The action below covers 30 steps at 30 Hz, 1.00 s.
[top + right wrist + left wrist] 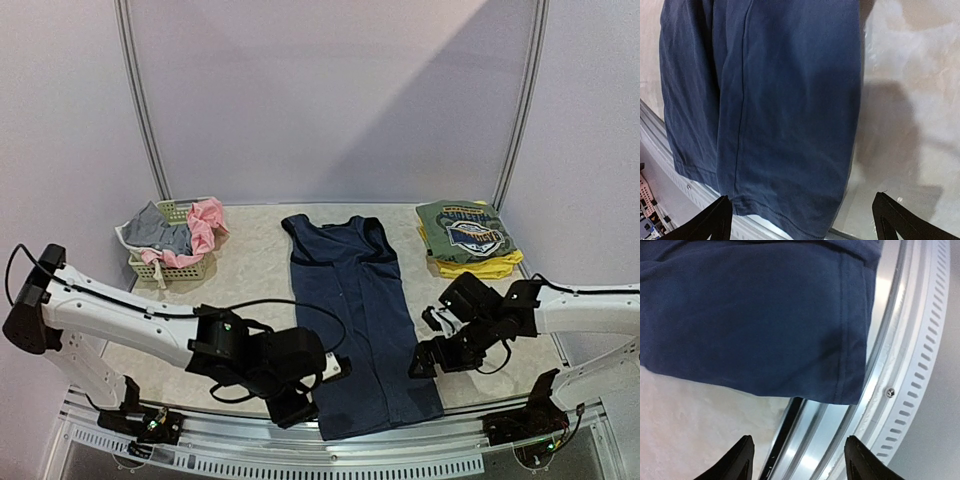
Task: Fold and stack the mixed laundry pile
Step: Pick up the rectangle-folded tank top from the center of the board.
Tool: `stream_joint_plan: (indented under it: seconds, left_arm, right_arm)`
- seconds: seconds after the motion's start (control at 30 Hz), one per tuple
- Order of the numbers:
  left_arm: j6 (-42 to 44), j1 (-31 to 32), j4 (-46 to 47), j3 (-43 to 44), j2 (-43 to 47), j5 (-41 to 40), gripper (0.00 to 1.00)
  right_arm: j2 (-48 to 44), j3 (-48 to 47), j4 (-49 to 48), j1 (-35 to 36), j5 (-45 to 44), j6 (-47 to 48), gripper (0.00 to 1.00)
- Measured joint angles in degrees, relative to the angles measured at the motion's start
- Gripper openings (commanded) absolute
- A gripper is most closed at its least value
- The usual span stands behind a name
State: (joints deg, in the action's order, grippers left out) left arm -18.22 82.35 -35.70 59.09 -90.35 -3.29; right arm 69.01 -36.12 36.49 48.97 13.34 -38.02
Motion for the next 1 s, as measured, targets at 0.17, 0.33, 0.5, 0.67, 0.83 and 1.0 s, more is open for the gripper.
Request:
stream_joint_plan:
  seconds: [0.17, 0.33, 0.5, 0.67, 0.83, 1.0]
  left_arm:
    - [0.5, 4.11, 1.88, 0.07, -5.2, 0.13, 0.58]
    - [0.85, 5.27, 2.97, 0.55, -9.18, 0.09, 0.56]
    - [0.87, 5.95, 4.33, 0.68, -9.66, 0.0, 0.55]
    - [0.87, 6.05, 5.16, 1.14, -10.08, -0.15, 0.54]
    - [0.87, 6.05, 5.99, 1.16, -10.19, -0.15, 0.54]
    - [0.96, 6.16, 7.34, 1.18, -10.47, -0.15, 0.53]
  right_arm:
    - [-5.16, 3.34, 0.87, 4.37, 2.84, -3.1, 0.99]
    - [-7.52, 5.05, 1.25, 6.16, 4.33, -5.11, 0.98]
    - [-7.82, 7.37, 1.79, 6.56, 5.46, -5.73, 0.98]
    - [-9.16, 8.2, 1.86, 6.58, 6.08, -6.16, 0.98]
    - [-10.05, 9.53, 1.38, 6.62, 6.84, -6.73, 0.95]
    - [-10.14, 10.67, 0.7, 6.64, 6.95, -7.34, 0.9]
